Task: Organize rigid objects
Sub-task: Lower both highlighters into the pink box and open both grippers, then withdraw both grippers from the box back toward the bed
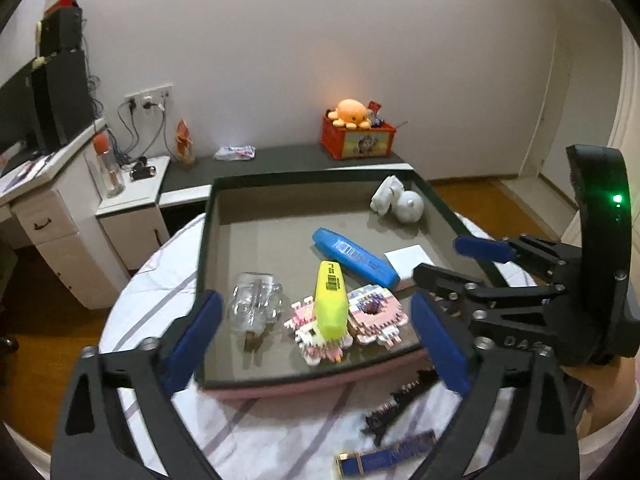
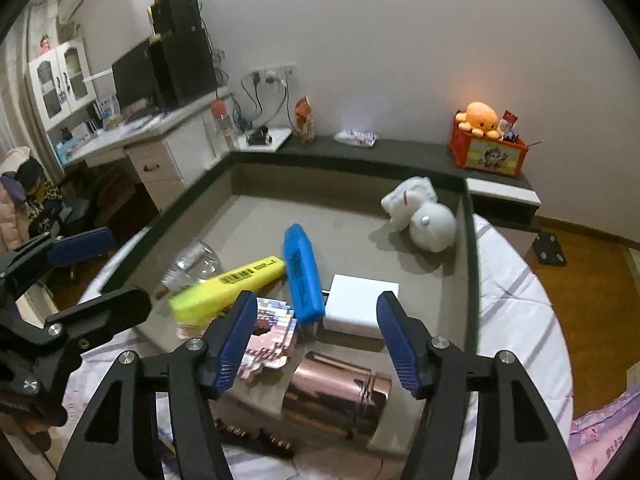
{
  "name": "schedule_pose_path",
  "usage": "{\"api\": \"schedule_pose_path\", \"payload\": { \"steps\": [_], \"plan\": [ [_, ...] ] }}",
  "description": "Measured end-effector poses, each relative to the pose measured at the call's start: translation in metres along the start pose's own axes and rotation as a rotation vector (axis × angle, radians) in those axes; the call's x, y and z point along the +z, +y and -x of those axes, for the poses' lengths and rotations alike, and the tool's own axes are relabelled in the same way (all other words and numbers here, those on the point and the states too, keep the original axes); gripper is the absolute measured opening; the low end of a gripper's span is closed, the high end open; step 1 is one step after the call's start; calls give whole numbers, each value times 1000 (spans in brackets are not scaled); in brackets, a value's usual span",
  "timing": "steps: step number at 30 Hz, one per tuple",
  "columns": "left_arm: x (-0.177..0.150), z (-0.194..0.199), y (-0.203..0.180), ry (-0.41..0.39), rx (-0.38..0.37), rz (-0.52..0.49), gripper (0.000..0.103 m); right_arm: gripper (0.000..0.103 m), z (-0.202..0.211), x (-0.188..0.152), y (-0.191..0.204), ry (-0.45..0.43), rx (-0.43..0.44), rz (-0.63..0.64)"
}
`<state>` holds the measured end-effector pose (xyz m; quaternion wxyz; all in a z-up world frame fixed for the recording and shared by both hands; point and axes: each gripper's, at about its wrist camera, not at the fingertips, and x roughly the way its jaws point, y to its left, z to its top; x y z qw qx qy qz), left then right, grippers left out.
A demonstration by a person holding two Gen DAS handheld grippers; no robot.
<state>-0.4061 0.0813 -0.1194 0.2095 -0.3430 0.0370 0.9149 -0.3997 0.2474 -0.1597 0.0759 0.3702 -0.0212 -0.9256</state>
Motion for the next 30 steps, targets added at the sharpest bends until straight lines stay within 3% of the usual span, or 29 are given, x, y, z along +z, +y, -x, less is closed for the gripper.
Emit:
{"api": "schedule_pose_path", "payload": {
  "steps": [1, 12, 17, 18, 19, 30],
  "plan": [
    [-2, 7, -1, -9, 5, 0, 102, 81, 8, -1, 1, -16, -5, 5],
    [-47, 82, -25, -87, 50, -12, 103, 86, 100, -36, 1, -176, -45, -39],
    [-72, 102, -37, -73, 82, -36, 103, 91, 122, -58, 0, -198, -83, -63],
    [-74, 103, -38, -69, 83, -38, 103, 101, 126, -63, 1, -202, -89, -68],
    [-78, 106, -40, -64, 79, -43, 103, 103, 128, -67, 2, -206, -93, -71],
    [-97, 132, -53, -61, 93, -73, 103, 103, 146, -92, 7, -194, -93, -99]
  ]
}}
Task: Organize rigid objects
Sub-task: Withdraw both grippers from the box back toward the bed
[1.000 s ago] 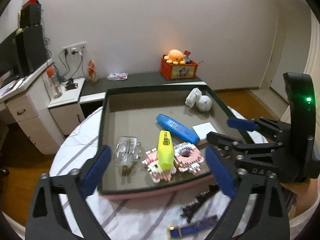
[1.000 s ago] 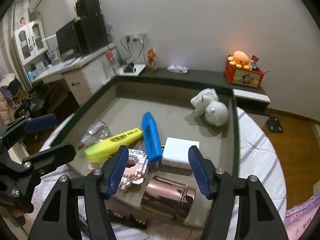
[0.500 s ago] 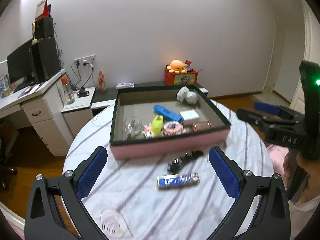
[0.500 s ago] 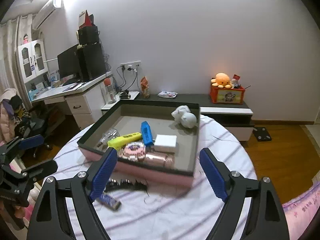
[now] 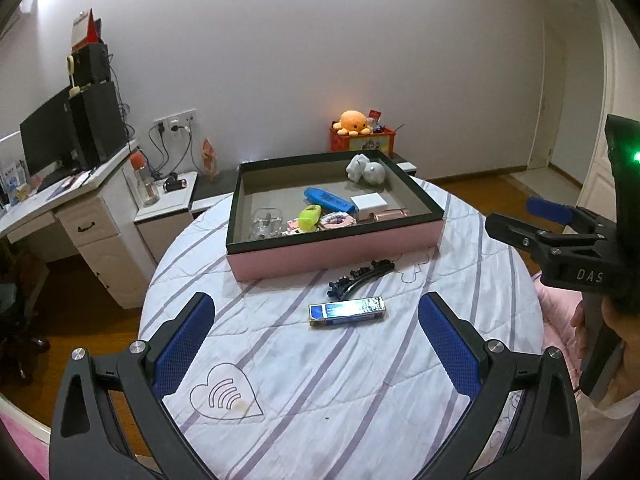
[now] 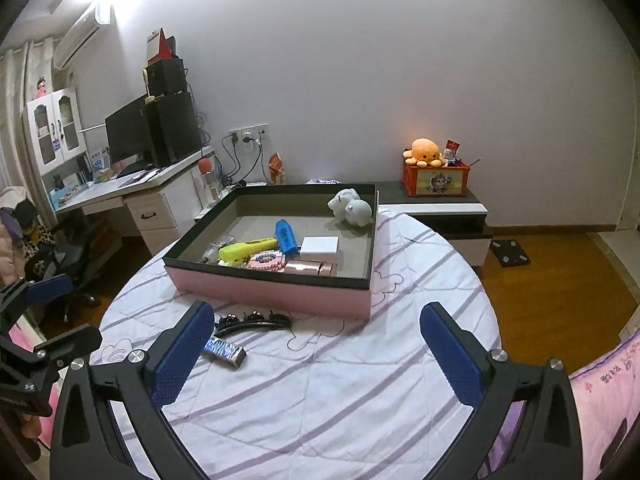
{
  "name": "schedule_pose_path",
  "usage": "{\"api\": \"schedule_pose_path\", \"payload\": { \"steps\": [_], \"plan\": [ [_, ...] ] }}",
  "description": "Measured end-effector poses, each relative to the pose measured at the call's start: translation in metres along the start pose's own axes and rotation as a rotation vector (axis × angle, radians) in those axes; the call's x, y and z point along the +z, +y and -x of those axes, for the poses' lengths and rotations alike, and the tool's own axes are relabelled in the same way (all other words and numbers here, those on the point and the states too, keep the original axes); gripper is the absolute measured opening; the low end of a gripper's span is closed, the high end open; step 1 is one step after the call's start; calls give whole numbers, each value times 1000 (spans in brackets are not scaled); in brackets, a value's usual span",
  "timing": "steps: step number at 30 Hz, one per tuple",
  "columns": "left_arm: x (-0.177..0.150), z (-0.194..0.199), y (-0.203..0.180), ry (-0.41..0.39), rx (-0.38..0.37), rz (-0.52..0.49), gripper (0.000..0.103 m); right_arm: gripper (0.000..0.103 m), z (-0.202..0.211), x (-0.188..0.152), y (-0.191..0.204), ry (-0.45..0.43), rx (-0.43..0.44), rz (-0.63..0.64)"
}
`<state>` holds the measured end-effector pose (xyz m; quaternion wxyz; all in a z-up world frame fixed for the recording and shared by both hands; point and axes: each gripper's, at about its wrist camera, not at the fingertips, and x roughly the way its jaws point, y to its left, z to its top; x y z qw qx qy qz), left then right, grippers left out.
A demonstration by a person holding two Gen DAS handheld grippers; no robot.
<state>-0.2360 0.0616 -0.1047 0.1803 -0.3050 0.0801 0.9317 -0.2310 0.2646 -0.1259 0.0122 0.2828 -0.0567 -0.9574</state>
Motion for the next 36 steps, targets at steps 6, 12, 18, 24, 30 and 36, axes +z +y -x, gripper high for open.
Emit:
{"api": "schedule_pose_path", "payload": {
  "steps": [6, 12, 18, 24, 30, 36],
  "plan": [
    [-3, 11, -3, -4, 4, -20, 103, 103, 10, -4, 6, 4, 7, 11],
    [-8, 20, -5, -4, 13, -31, 103, 103, 17, -10, 11, 15, 18, 12],
    [-12, 26, -10, 2, 13, -57, 103, 103, 22, -15, 12, 24, 23, 9],
    [-19, 36, -6, -3, 23, -51, 103, 103, 27, -19, 8, 34, 23, -4],
    [-20, 43, 13, -1, 43, -12, 103, 103, 30, -25, 4, 43, 22, -12],
    [1, 44, 33, -15, 55, -33, 103, 103, 27, -31, -2, 60, 21, -24]
  ]
}}
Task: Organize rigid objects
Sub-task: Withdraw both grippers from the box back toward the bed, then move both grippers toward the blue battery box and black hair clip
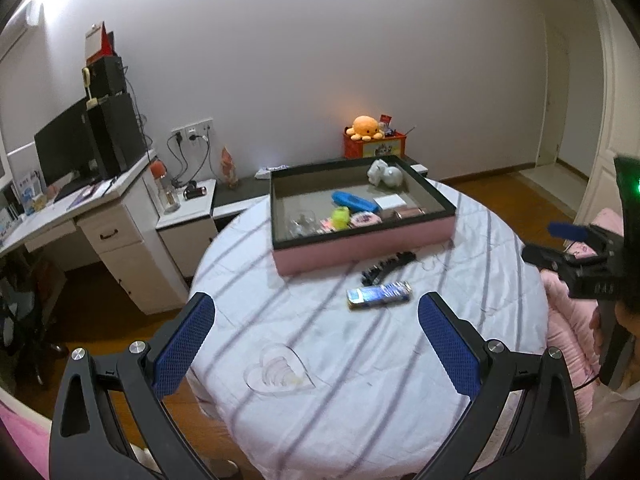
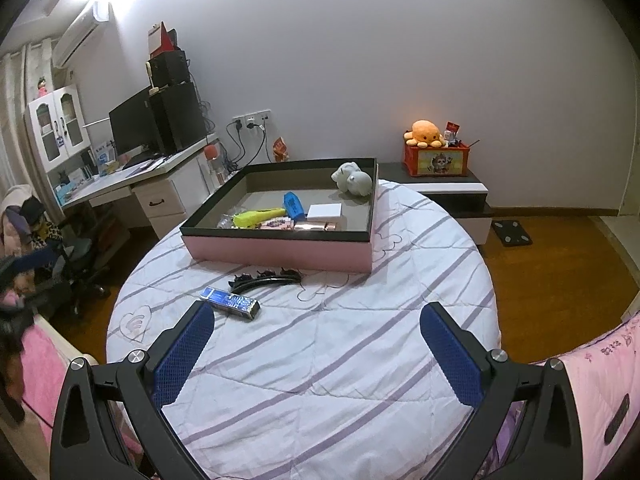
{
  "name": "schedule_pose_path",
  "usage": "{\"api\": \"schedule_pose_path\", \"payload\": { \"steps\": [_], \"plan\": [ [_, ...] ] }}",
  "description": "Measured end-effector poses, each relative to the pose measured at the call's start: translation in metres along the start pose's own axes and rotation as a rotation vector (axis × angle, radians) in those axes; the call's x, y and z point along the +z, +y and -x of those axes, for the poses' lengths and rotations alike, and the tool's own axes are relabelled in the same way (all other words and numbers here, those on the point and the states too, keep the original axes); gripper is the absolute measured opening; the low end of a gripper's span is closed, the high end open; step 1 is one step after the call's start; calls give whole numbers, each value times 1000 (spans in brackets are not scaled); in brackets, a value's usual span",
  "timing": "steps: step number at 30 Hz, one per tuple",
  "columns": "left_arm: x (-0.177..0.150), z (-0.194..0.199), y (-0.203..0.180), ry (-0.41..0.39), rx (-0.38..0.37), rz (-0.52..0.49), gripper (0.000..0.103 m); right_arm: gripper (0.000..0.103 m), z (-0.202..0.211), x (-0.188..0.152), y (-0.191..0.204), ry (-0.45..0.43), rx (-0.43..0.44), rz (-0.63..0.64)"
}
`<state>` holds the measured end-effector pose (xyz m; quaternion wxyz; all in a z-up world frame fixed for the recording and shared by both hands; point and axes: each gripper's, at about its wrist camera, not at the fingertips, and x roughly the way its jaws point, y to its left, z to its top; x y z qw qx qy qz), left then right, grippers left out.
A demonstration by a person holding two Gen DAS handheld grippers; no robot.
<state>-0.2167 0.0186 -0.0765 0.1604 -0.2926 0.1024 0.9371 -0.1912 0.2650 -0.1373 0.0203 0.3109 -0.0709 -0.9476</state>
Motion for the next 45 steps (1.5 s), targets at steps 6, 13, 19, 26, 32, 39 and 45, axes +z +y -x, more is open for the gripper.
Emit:
{"api": "schedule_pose_path", "payload": {
  "steps": [6, 13, 19, 26, 32, 39, 45],
  "plan": [
    [24, -28, 26, 34, 48, 6, 103, 103, -18, 0, -1, 18, -3, -16],
    [23, -83, 43, 120, 34, 46, 103, 103, -64, -5, 11, 87, -5, -26],
    [6, -111, 54, 171, 26, 63, 103, 103, -105, -5, 34, 156, 3, 4],
    [-5, -131, 56, 221, 1, 136, 103, 103, -121, 5, 27, 164, -28, -11],
    [-15, -154, -4, 262, -95, 94, 103, 103, -109, 23, -9, 103, -90, -43],
    [-16, -178, -53, 307, -55, 55, 103, 97, -123, 49, -60, 100, -84, -104],
    [-13, -196, -70, 329, -12, 33, 103, 63, -149, 61, -74, 137, 32, -113]
  ]
}}
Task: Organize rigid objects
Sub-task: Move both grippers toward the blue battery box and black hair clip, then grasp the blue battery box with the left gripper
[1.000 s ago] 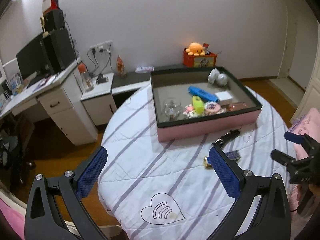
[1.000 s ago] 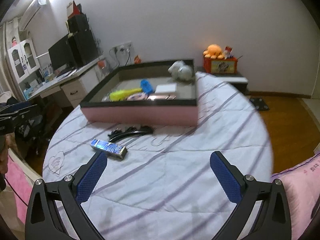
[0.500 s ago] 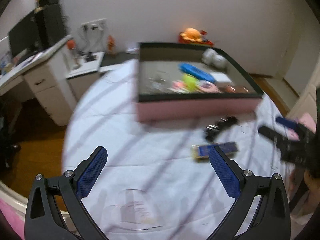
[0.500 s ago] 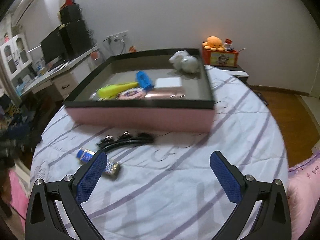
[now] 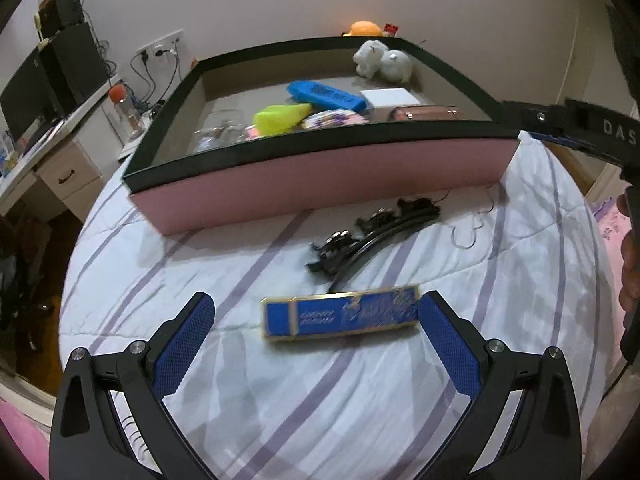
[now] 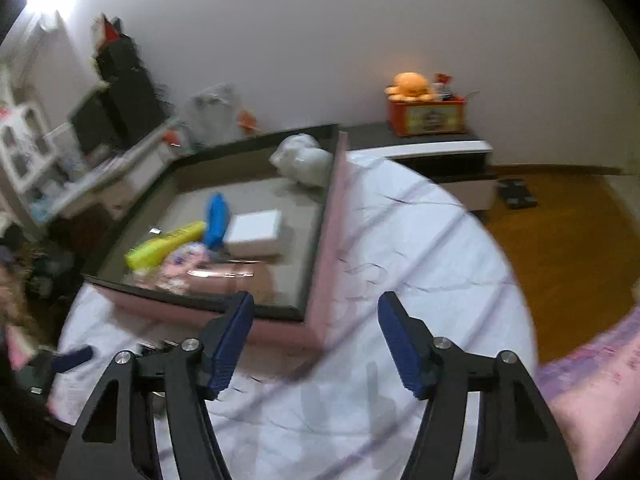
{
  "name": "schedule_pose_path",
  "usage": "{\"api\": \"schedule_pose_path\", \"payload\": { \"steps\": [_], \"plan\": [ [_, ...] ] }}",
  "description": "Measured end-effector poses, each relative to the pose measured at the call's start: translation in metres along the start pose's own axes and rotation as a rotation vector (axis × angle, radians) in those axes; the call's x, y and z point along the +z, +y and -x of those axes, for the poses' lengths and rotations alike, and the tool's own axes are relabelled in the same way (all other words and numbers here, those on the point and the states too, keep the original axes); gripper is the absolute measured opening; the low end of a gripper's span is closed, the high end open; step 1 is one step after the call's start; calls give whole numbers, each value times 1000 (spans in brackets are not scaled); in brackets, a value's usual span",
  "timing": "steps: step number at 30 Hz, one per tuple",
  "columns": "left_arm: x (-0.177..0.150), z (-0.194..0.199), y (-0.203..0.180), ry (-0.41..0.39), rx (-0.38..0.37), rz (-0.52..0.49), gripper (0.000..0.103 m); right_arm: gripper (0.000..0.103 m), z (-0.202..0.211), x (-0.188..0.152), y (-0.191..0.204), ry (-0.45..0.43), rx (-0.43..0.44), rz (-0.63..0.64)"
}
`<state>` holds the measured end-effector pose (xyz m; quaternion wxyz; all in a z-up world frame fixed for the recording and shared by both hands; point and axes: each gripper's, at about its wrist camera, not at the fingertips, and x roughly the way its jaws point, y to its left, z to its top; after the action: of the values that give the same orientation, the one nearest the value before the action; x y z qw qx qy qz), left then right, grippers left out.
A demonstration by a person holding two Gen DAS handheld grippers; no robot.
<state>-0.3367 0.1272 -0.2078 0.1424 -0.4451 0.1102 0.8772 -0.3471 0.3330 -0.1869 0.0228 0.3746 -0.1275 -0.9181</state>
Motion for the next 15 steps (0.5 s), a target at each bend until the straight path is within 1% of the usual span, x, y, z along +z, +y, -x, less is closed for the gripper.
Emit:
{"api": "schedule_pose_path", "payload": {
  "steps": [5, 6, 7, 8, 9, 10, 12, 13, 14, 15],
  "plan": [
    [3, -10, -11, 29, 50, -53, 103, 60, -10, 9, 3, 18, 20, 14],
    [1, -14, -11, 44, 59, -56, 103, 53, -15, 10, 5, 31, 9, 23],
    [1, -15, -9, 45, 47, -44, 103, 42, -20, 11, 6, 45, 9, 25],
    [1, -16, -6, 44, 32, -25, 103, 39, -23, 11, 5, 50, 24, 21],
    [1, -16, -4, 46, 25, -18, 103, 31, -25, 13, 5, 57, 35, 20],
    [1, -16, 0, 40, 21, -5, 103, 27, -25, 14, 6, 62, 24, 29],
    [1, -18, 5, 34, 28, 0, 102, 25, -26, 15, 8, 72, 2, 48],
    [1, -19, 9, 29, 16, 12, 97, 25, -26, 15, 6, 76, 8, 44],
    [1, -19, 12, 28, -1, 22, 88, 24, -26, 15, 4, 80, 14, 38],
    [1, -18, 16, 24, -12, 34, 84, 24, -27, 15, 3, 82, 15, 34]
  ]
}}
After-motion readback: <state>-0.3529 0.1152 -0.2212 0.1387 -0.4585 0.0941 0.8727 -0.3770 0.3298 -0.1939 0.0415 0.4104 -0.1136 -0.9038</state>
